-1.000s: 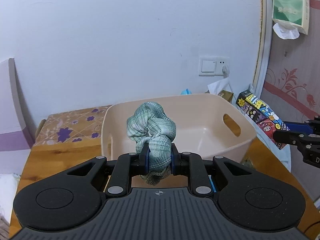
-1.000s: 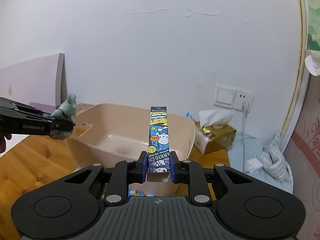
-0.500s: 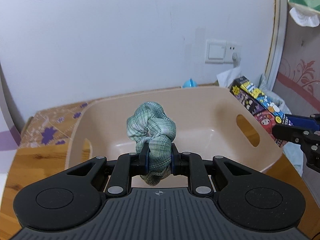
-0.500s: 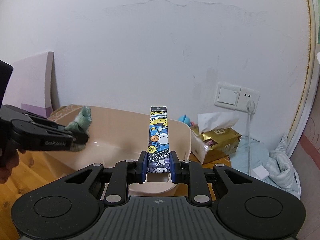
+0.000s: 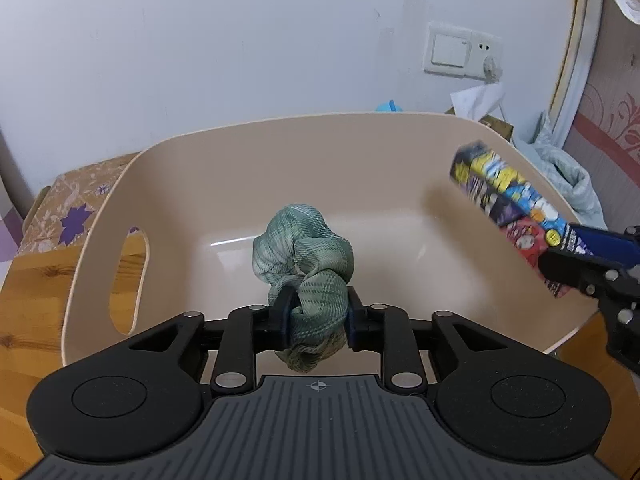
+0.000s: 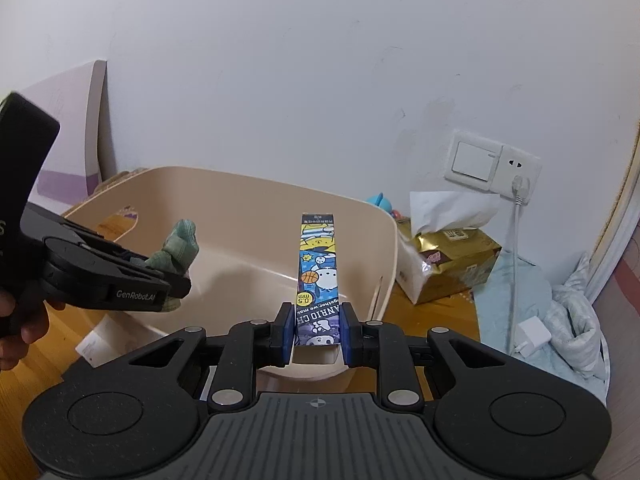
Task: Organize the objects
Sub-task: 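Carry the scrunchie and tall blue box over the beige bin with both tools, then open both tools to drop the scrunchie and blue box into the bin, then move the left tool to the blue-white box and the right tool to the herb bag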
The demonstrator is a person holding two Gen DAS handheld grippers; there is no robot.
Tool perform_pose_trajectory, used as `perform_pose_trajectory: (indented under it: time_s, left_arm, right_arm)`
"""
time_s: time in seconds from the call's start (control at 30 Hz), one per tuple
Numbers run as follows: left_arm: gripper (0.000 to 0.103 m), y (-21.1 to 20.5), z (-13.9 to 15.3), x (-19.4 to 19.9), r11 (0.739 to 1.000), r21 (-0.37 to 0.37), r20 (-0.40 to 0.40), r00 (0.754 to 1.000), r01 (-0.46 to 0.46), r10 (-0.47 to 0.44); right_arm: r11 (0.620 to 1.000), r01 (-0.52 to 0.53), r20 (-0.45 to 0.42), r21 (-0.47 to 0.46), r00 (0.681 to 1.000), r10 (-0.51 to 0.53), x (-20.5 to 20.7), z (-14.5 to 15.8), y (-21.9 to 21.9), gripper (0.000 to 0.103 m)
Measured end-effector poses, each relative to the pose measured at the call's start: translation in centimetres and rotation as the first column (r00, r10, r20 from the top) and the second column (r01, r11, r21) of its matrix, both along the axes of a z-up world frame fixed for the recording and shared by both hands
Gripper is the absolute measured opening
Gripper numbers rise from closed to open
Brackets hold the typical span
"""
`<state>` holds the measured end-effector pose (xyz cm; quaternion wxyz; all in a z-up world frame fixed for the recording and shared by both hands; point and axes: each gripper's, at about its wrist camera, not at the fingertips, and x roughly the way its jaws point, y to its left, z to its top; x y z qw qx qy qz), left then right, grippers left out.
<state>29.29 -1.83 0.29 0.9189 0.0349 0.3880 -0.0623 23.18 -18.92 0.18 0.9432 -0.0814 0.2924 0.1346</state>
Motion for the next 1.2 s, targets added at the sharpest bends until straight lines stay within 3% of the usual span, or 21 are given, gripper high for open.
perform_pose_trajectory:
  time_s: [0.03,0.1,0.17,0.4,0.47,0.5,0.83,1.2]
  left_arm:
    - [0.037,0.0,0.2,-0.1,1.0,-0.001,0.005,1.0,-0.002,0.002]
    - [0.059,0.0,1.0,-0.6,1.0,-0.004,0.032,0.999,-0.009,0.009]
    - [0.068,0.1,1.9,-1.3,1.0,-0.008,0.067,0.998,-0.012,0.013]
    - [0.084,0.4,4.4,-4.0,0.999,-0.005,0.136,0.99,-0.039,0.039]
    - [0.086,0.8,4.8,-5.1,0.999,-0.008,0.141,0.989,-0.047,0.048]
    - [0.086,0.9,4.9,-5.6,0.999,-0.009,0.142,0.988,-0.051,0.052]
    - [0.088,1.8,4.2,-10.2,0.996,-0.009,0.139,0.986,-0.093,0.093]
    - [0.09,2.8,1.8,-13.6,0.989,-0.01,0.07,0.987,-0.146,0.146]
  right_arm:
    - [1.0,0.0,0.002,-0.002,1.0,0.0,-0.1,0.0,0.0,0.034]
    - [1.0,-0.002,0.015,0.001,1.0,0.002,-0.5,0.3,0.0,0.037]
    - [1.0,0.0,0.03,0.001,1.0,0.0,-1.0,0.7,0.0,0.05]
    - [1.0,0.022,0.091,0.008,0.996,-0.023,-3.4,2.7,-0.9,0.082]
    - [1.0,0.03,0.096,0.007,0.995,-0.031,-4.1,3.1,-1.2,0.098]
    - [0.999,0.035,0.101,0.004,0.994,-0.035,-4.6,3.2,-1.4,0.101]
    - [0.998,0.056,0.065,-0.039,0.996,-0.053,-7.2,2.3,-2.2,0.103]
    - [0.996,0.071,-0.018,-0.059,0.997,-0.072,-7.9,-0.4,-2.4,0.103]
